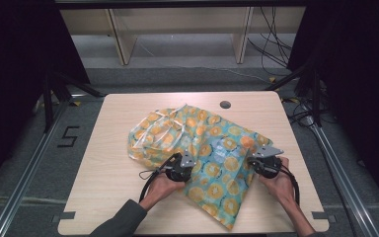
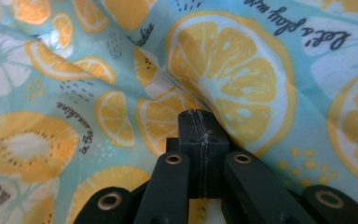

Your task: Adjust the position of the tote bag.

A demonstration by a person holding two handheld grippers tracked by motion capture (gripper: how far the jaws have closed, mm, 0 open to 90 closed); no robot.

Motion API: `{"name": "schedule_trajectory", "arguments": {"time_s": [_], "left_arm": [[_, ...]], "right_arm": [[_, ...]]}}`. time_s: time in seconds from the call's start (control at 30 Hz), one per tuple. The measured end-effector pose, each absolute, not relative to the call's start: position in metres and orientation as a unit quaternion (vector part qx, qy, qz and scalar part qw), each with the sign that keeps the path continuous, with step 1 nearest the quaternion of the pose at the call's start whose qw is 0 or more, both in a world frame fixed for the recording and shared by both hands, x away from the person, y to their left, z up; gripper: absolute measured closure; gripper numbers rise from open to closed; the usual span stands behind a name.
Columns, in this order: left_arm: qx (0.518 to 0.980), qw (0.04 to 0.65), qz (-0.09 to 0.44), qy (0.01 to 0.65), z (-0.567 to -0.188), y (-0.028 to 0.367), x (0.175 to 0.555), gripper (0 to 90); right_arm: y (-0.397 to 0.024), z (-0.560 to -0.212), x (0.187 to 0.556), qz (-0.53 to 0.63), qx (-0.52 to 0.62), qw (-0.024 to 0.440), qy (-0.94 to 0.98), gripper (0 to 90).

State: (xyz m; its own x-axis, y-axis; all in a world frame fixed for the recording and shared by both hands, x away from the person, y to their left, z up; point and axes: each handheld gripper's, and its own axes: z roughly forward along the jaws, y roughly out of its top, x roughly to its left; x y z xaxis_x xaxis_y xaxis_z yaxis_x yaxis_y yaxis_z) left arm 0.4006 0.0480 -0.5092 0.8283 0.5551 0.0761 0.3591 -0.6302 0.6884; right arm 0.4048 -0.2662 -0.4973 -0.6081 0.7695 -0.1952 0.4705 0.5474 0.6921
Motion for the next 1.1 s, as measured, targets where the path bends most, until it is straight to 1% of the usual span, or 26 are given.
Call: {"name": "schedule_trajectory", "arguments": {"time_s": [0.17,0.23,0.27,0.3,0.33,0.4,0.5,0.53,0.57,0.6,0.63,0.67,0.73,0.77,0.83,0.9,0.93,0.97,1.1], "left_arm": [[0.893,0.341,0.140,0.257,-0.508,0.044,0.395,88.8],[0.895,0.338,0.134,0.257,-0.507,0.044,0.391,88.4],[0.896,0.337,0.134,0.254,-0.506,0.044,0.390,88.1],[0.898,0.336,0.131,0.253,-0.506,0.046,0.390,87.9],[0.895,0.339,0.134,0.256,-0.507,0.046,0.390,87.7],[0.892,0.346,0.129,0.259,-0.507,0.049,0.390,87.7],[0.891,0.346,0.128,0.265,-0.508,0.052,0.390,87.8],[0.890,0.347,0.129,0.265,-0.507,0.052,0.389,87.8],[0.890,0.349,0.127,0.264,-0.507,0.052,0.388,87.8],[0.893,0.346,0.130,0.255,-0.505,0.053,0.388,87.8],[0.890,0.351,0.126,0.263,-0.506,0.052,0.386,87.8],[0.893,0.348,0.132,0.253,-0.505,0.052,0.386,87.8],[0.891,0.352,0.129,0.256,-0.505,0.050,0.383,87.7],[0.894,0.350,0.131,0.248,-0.505,0.049,0.383,87.7],[0.894,0.349,0.129,0.252,-0.506,0.047,0.381,87.8],[0.894,0.348,0.129,0.250,-0.506,0.044,0.380,88.0],[0.895,0.346,0.134,0.248,-0.506,0.043,0.379,88.1],[0.896,0.346,0.132,0.245,-0.506,0.043,0.379,88.1],[0.898,0.346,0.127,0.239,-0.506,0.036,0.374,88.0]], "right_arm": [[-0.261,-0.497,0.431,0.298,0.370,0.258,0.841,90.0],[-0.262,-0.494,0.435,0.301,0.374,0.251,0.840,90.0],[-0.264,-0.492,0.435,0.310,0.376,0.246,0.838,90.0],[-0.266,-0.489,0.434,0.316,0.369,0.253,0.836,90.0],[-0.267,-0.484,0.429,0.320,0.373,0.247,0.835,90.0],[-0.269,-0.478,0.422,0.323,0.362,0.252,0.837,90.0],[-0.273,-0.473,0.402,0.327,0.358,0.236,0.842,90.0],[-0.275,-0.473,0.397,0.324,0.357,0.244,0.842,90.0],[-0.275,-0.473,0.389,0.321,0.373,0.231,0.839,90.0],[-0.278,-0.475,0.387,0.317,0.361,0.229,0.847,90.0],[-0.277,-0.477,0.379,0.309,0.377,0.214,0.847,90.0],[-0.278,-0.480,0.375,0.304,0.378,0.209,0.849,90.0],[-0.278,-0.483,0.369,0.302,0.373,0.197,0.855,90.0],[-0.278,-0.483,0.368,0.300,0.373,0.191,0.857,90.0],[-0.275,-0.484,0.367,0.297,0.369,0.184,0.861,90.0],[-0.270,-0.488,0.369,0.286,0.364,0.184,0.867,90.0],[-0.269,-0.489,0.372,0.282,0.359,0.190,0.869,90.0],[-0.269,-0.489,0.374,0.284,0.362,0.185,0.869,90.0],[-0.269,-0.489,0.392,0.292,0.368,0.188,0.862,90.0]]}}
